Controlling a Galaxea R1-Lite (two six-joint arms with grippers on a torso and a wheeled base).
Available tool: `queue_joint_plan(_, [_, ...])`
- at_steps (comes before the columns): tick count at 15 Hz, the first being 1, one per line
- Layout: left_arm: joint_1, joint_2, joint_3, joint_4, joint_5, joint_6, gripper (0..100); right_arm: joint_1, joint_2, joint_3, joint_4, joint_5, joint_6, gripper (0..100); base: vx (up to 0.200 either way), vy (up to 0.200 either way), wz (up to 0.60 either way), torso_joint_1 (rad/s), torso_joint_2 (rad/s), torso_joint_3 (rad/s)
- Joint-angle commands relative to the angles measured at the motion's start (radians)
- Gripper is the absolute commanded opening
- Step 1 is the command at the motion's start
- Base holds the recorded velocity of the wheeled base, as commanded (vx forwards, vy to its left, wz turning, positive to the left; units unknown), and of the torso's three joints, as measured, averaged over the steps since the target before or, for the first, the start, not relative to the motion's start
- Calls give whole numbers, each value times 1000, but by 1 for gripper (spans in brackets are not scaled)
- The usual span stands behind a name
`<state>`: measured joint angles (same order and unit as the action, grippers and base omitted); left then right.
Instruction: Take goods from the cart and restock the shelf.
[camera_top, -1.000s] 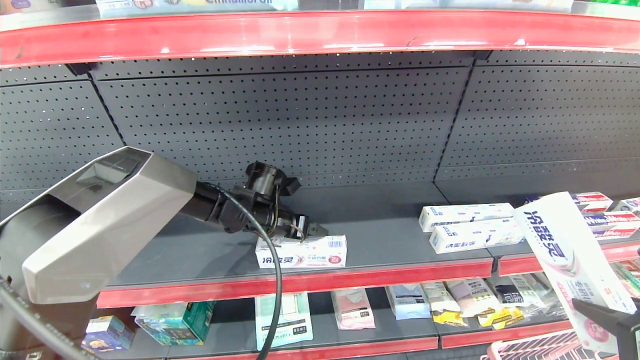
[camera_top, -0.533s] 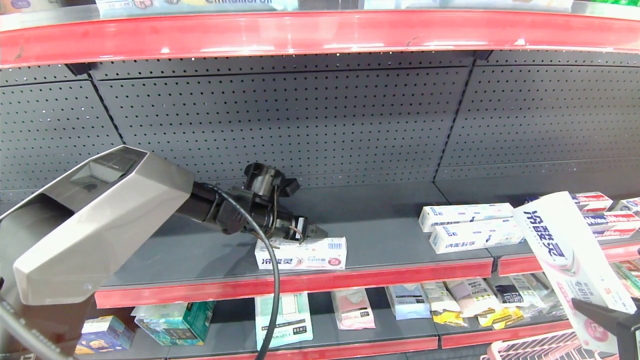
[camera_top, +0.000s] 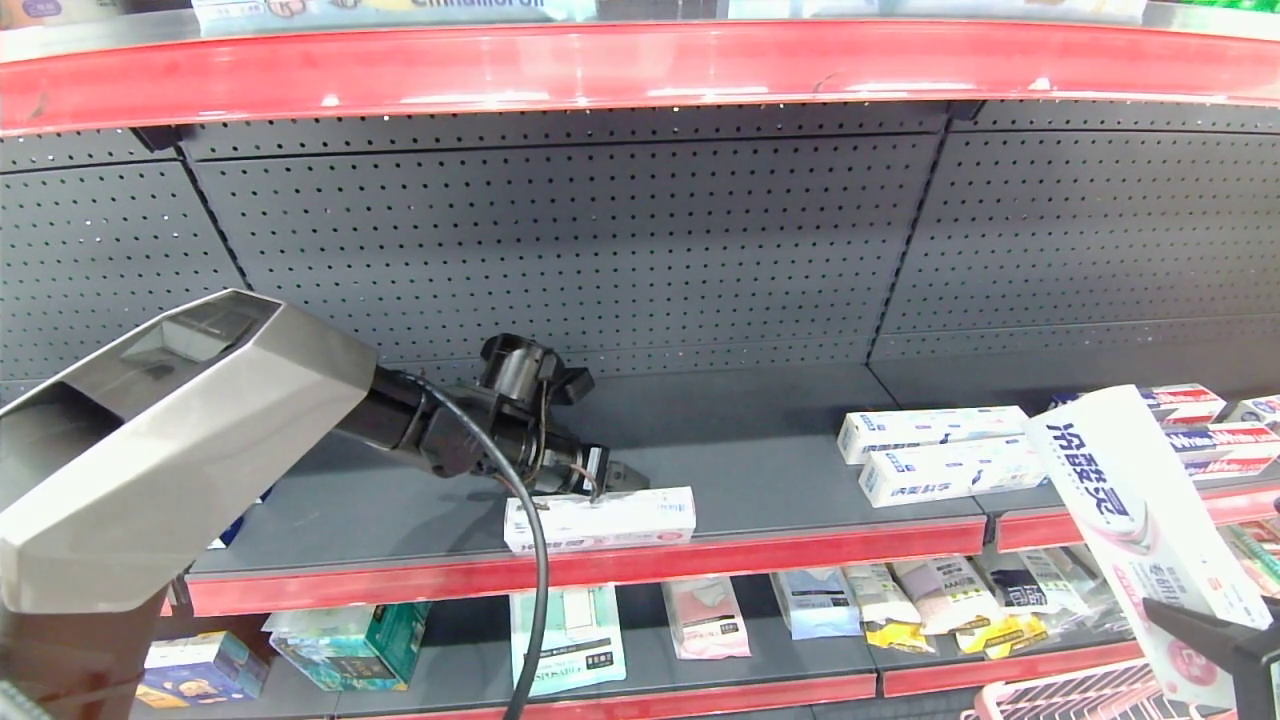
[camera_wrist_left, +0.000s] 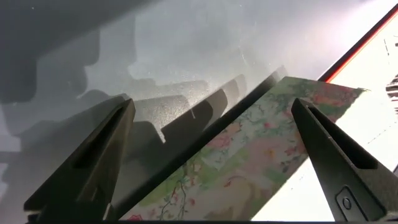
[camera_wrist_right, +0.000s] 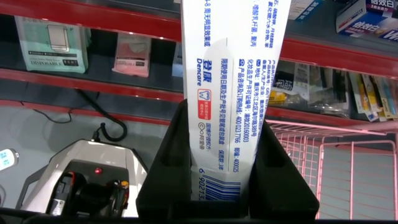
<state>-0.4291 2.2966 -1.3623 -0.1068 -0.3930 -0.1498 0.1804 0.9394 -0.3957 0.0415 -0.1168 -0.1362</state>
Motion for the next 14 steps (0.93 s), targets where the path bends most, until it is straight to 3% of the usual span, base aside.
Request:
queue_joint_plan(1, [1,-2,2,-1,0,-1,100,1,-1,2,1,0,0,0,0,0,0,0,0,0])
queue_joint_plan(10, [7,-6,-14,-56,17,-11,100,1,-7,12,0,0,1,0,0,0,0,0,0,0])
queue_joint_plan(14, [32,-49,2,-116,74,-27,100,1,-11,11,0,-1,1,0,0,0,0,0,0,0])
